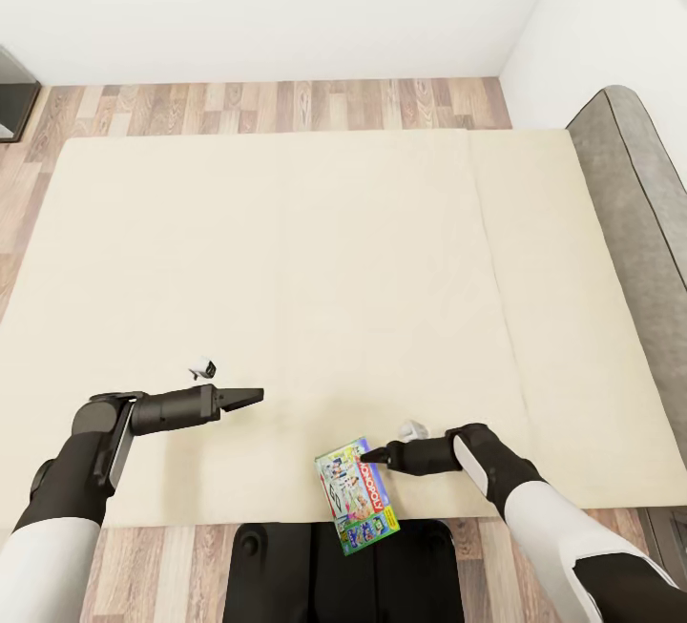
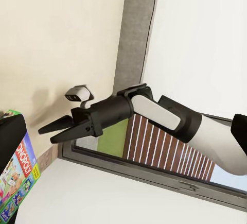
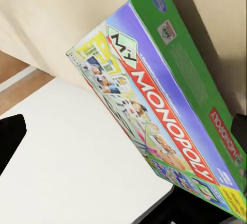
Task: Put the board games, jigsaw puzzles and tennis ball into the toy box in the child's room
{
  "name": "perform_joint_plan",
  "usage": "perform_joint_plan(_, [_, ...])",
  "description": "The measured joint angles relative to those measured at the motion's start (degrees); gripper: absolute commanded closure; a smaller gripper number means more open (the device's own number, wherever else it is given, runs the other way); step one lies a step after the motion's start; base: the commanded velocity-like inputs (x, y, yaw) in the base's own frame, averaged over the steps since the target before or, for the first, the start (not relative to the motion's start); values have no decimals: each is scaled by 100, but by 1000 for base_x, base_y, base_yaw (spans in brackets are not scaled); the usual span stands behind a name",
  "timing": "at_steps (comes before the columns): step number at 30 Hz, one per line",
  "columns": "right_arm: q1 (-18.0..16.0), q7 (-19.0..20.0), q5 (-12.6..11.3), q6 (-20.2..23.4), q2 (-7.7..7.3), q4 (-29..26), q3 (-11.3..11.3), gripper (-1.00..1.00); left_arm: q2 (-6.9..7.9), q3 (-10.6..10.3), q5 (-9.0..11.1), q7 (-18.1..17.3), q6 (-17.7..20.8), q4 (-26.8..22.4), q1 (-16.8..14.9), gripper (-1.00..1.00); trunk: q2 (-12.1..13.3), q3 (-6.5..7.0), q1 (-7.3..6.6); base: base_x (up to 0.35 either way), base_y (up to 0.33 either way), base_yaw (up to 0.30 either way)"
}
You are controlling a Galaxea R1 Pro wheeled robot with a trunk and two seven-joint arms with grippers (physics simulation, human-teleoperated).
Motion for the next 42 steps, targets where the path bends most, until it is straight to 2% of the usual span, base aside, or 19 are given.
perform_joint_plan(9, [0, -1, 3, 60, -40, -14, -84, -100, 0, 1, 0, 0, 0, -2, 0, -100, 0, 0, 0, 0, 0, 0])
perform_joint_plan(13, [0, 16, 4, 295, -71, -33, -94, -100, 0, 0, 4, 0, 0, -1, 0, -100, 0, 0, 0, 0, 0, 0])
perform_joint_plan(16, [0, 29, 3, 587, -176, -48, -98, -100, 0, 0, 7, 0, 0, -3, 0, -100, 0, 0, 0, 0, 0, 0])
perform_joint_plan(19, [0, 77, -2, 700, -282, -54, -96, -100, 0, 0, 11, -1, 0, -5, 0, -100, 0, 0, 0, 0, 0, 0])
perform_joint_plan(24, [11, 467, 1, 750, -497, -53, -79, -100, 0, 0, 15, -1, -1, -3, 0, -100, 0, 0, 0, 0, 0, 0])
perform_joint_plan(27, [100, 937, 38, 737, -668, -56, -72, -100, 0, 0, 18, -1, 0, -5, 0, -100, 0, 0, 0, 0, 0, 0])
perform_joint_plan(30, [184, 1209, 65, 733, -745, -58, -80, -100, 0, 0, 21, -1, 0, -4, 0, -100, 0, 0, 0, 0, 0, 0])
perform_joint_plan(35, [305, 1376, 90, 729, -787, -59, -81, -100, 0, 0, 23, -1, 0, -5, 0, -100, 0, 0, 0, 0, 0, 0])
perform_joint_plan(42, [693, 1442, 102, 706, -792, -61, -64, -100, 0, 0, 24, -1, 0, -4, 0, -100, 0, 0, 0, 0, 0, 0])
